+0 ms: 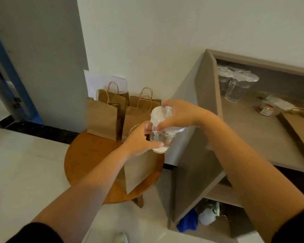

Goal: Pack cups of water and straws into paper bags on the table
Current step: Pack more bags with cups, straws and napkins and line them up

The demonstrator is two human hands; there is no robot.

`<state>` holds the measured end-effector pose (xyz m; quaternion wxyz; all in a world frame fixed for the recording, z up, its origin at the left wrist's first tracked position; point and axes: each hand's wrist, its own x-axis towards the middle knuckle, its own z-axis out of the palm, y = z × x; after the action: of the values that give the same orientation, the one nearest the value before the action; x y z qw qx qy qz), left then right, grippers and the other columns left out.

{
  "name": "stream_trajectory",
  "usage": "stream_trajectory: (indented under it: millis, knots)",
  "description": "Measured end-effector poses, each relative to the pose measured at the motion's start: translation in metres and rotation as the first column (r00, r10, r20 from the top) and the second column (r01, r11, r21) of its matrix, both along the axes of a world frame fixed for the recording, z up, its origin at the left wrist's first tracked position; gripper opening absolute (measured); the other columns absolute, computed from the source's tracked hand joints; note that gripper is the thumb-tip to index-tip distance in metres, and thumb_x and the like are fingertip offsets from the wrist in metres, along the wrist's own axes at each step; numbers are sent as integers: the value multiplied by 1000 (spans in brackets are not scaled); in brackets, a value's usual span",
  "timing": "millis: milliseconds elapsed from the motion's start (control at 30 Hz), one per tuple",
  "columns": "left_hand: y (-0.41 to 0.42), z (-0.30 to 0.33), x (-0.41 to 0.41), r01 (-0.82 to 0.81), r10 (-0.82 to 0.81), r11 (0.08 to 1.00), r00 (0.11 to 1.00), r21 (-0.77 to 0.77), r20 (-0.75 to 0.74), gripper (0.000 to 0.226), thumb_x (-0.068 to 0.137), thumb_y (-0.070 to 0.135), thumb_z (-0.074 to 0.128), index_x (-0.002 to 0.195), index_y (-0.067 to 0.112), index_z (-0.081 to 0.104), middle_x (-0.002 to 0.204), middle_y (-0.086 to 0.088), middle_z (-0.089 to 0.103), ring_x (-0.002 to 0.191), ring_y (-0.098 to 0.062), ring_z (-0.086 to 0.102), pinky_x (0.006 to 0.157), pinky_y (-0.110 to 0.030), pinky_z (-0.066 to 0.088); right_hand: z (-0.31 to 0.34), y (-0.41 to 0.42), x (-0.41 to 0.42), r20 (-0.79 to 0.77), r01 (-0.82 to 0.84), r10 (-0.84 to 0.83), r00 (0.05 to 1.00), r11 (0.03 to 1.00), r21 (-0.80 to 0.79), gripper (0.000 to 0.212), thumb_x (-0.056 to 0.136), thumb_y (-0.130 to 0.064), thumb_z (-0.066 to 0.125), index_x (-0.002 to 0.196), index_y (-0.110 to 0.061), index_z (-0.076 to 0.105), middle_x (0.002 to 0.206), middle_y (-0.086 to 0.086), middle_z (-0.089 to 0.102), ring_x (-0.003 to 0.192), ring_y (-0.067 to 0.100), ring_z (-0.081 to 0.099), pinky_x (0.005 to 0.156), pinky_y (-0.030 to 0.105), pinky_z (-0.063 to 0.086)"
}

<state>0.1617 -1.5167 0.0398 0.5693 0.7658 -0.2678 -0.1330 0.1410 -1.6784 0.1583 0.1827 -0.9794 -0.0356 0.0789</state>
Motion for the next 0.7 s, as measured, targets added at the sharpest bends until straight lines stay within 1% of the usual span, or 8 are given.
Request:
stream_trajectory:
  millis: [67, 133, 267, 367, 433, 533, 633, 700]
  knots:
    - [18, -27, 35, -132, 143, 982, 987, 134, -69, 30, 86, 18, 63, 114, 25, 57, 109, 8, 61, 109, -11, 56, 81, -18, 41, -15, 1, 26, 19, 22, -22, 1000, 1000, 21, 98, 61, -59, 76, 141, -23, 34, 137, 1, 44, 108, 17, 44, 82, 27, 41]
    - [31, -51, 66, -261, 273, 923, 962, 284, -3, 20, 92, 13, 54, 107, 19, 65, 104, 3, 65, 101, -13, 58, 80, -18, 42, -26, 0, 49, 39, 59, -60, 997, 998, 18, 99, 60, -58, 76, 142, -23, 32, 139, 2, 43, 116, 22, 45, 85, 30, 43]
    - [34, -81, 100, -274, 235, 839, 962, 470, 141, 20, 94, 14, 53, 106, 13, 69, 103, -2, 69, 85, -9, 59, 77, -19, 44, -43, -2, 87, 71, 136, -136, 988, 991, -6, 101, 59, -59, 77, 142, -26, 29, 137, 6, 40, 120, 29, 44, 93, 41, 47]
    - [29, -99, 108, -201, 130, 770, 979, 605, 160, 21, 93, 25, 56, 108, 16, 68, 101, -2, 69, 90, -16, 63, 78, -27, 51, -59, 0, 103, 95, 167, -167, 981, 986, 13, 102, 58, -61, 76, 142, -29, 28, 138, 6, 38, 121, 29, 42, 94, 41, 44]
    - [26, -108, 109, -167, 32, 668, 980, 725, 196, 31, 89, 43, 57, 108, 19, 64, 100, 0, 67, 96, -20, 62, 81, -34, 49, -72, 4, 109, 98, 182, -183, 978, 983, 25, 103, 57, -62, 75, 143, -30, 28, 138, 6, 38, 123, 29, 40, 94, 41, 41]
    - [25, -120, 109, -176, -98, 488, 962, 855, 254, 64, 71, 74, 54, 111, 25, 56, 111, 1, 61, 113, -23, 51, 99, -50, 31, -92, 10, 110, 71, 192, -196, 978, 980, 52, 103, 58, -63, 74, 143, -31, 26, 140, 5, 36, 124, 28, 39, 93, 39, 40]
    - [27, -131, 108, -129, -118, 445, 973, 886, 200, 110, 53, 91, 47, 137, 20, 39, 138, -3, 48, 133, -27, 35, 108, -61, 13, -108, 14, 107, 36, 172, -174, 984, 983, 66, 101, 59, -63, 74, 143, -32, 26, 140, 3, 35, 124, 27, 39, 92, 39, 41]
    - [26, -135, 105, -123, -113, 426, 976, 896, 187, 129, 45, 95, 43, 145, 15, 26, 148, -5, 36, 140, -29, 23, 109, -63, 5, -118, 17, 104, -13, 146, -146, 989, 987, 67, 101, 58, -64, 73, 142, -33, 26, 139, 2, 35, 123, 26, 39, 93, 41, 43]
